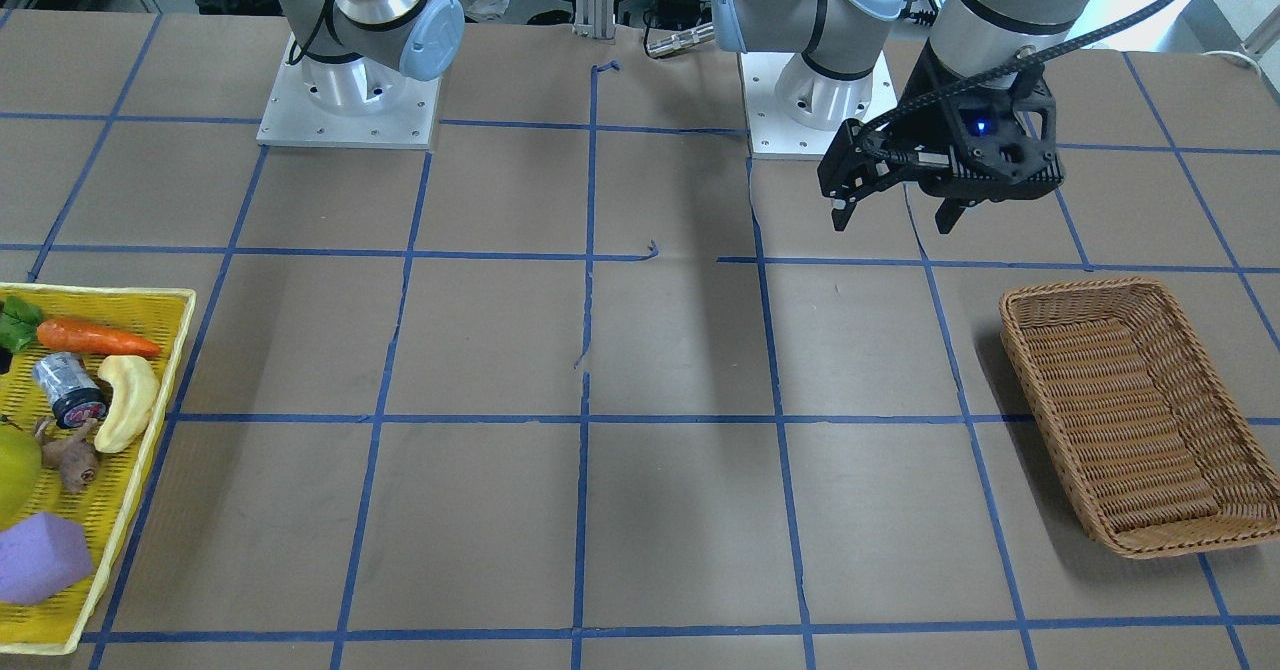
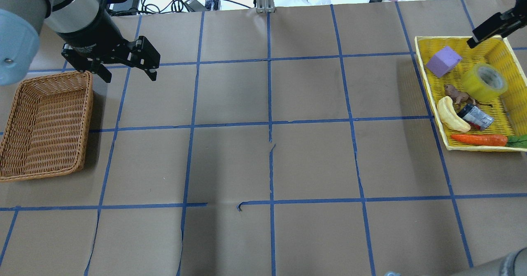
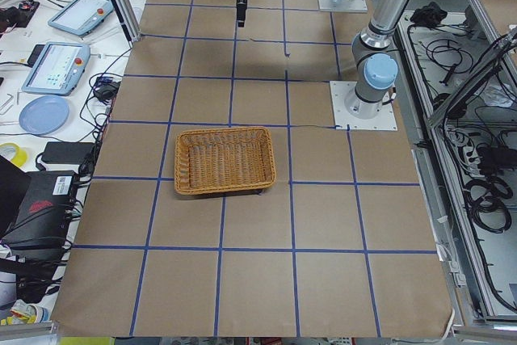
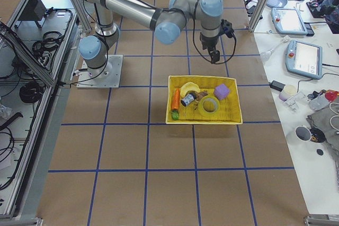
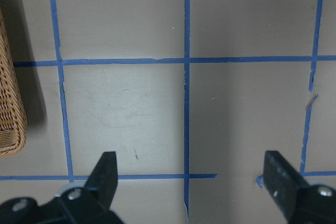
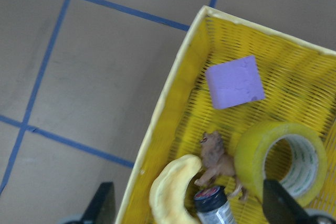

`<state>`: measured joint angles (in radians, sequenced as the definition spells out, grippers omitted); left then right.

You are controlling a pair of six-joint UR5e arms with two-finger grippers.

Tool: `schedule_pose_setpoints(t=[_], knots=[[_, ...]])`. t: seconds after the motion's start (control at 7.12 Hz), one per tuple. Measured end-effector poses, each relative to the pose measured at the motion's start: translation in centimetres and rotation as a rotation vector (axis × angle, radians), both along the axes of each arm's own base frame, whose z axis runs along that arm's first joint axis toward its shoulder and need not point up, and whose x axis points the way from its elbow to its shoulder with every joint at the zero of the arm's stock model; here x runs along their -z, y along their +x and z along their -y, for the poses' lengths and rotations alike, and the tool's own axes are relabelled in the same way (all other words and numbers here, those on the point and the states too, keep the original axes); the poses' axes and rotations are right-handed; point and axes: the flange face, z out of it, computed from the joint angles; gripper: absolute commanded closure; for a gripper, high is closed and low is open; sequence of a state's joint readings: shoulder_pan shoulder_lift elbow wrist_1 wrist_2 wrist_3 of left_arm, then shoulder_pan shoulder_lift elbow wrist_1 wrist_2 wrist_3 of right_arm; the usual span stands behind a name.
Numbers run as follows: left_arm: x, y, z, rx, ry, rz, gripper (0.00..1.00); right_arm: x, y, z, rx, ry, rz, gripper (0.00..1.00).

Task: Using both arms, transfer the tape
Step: 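Move the right gripper over the yellow tray to the tape roll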

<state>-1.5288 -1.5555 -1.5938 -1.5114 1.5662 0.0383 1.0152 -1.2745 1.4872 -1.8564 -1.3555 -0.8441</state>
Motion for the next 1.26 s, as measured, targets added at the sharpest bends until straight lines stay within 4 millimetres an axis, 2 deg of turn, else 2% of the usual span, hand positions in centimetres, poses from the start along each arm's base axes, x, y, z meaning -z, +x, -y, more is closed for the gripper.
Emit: schedule_pose_setpoints(t=[0.14, 0.28, 0.42, 0.56, 0.7, 0.84, 0.98, 1.26], knots=[[0.0, 0.0, 0.0, 0.0, 0.0, 0.0, 0.0, 4.3, -5.0, 1.5, 0.032, -0.003, 0.038, 0.0], [0.0, 0.0, 0.0, 0.0, 0.0, -0.001, 0.0, 8.3, -7.9, 2.6, 0.039, 0.003, 0.063, 0.0], [0.0, 0.0, 0.0, 0.0, 0.001, -0.001, 0.0, 11.4, -9.1, 3.1, 0.041, 0.023, 0.088, 0.0], [0.0, -0.1, 0.0, 0.001, 0.001, -0.002, 0.0, 13.5, -9.3, 3.0, 0.043, 0.05, 0.108, 0.13], [0.0, -0.1, 0.0, 0.002, 0.0, -0.002, 0.0, 15.2, -9.2, 2.5, 0.044, 0.078, 0.125, 0.32], [0.0, -0.1, 0.0, 0.002, 0.0, -0.003, 0.0, 16.5, -8.9, 2.0, 0.043, 0.099, 0.139, 0.64], [0.1, -0.1, 0.0, 0.002, 0.001, -0.003, 0.0, 17.1, -8.7, 1.7, 0.036, 0.109, 0.144, 0.84], [0.1, -0.1, 0.0, 0.001, 0.001, -0.003, 0.0, 17.1, -8.7, 1.7, 0.01, 0.106, 0.128, 0.93]])
